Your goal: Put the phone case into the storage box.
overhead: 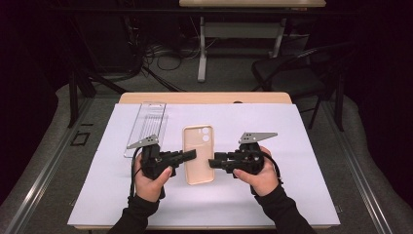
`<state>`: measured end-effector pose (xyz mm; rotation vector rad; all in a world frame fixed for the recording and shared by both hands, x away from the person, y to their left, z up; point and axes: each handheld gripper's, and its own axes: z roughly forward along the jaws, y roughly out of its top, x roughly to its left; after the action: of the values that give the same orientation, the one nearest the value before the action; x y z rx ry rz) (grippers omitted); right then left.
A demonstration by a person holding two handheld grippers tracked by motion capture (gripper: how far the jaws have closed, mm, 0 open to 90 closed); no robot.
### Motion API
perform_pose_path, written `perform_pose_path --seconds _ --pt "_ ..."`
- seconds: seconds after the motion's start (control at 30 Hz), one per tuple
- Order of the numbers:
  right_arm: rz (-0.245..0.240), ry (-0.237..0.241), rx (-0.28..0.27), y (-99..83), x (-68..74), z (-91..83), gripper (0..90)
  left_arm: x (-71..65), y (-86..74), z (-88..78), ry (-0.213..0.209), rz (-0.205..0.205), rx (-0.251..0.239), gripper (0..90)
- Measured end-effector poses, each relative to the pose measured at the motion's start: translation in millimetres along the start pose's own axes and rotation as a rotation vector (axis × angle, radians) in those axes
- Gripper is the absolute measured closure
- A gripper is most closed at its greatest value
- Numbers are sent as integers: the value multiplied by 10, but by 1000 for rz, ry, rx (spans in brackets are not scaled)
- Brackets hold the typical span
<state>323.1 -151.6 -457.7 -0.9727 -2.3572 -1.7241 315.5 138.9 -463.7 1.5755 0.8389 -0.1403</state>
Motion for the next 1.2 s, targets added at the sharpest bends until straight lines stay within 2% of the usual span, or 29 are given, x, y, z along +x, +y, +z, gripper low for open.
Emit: perform_pose_path --seconds 0.4,0.8,1.2 --pt "75 19 -5 -19 -33 -9 718 -32 -32 42 -5 10 8 810" --pt "101 24 -12 -31 -53 -18 777 -45 -42 44 -6 15 0 810" --pt "103 19 -11 -35 -62 -18 801 -53 -50 51 -9 11 -1 809"
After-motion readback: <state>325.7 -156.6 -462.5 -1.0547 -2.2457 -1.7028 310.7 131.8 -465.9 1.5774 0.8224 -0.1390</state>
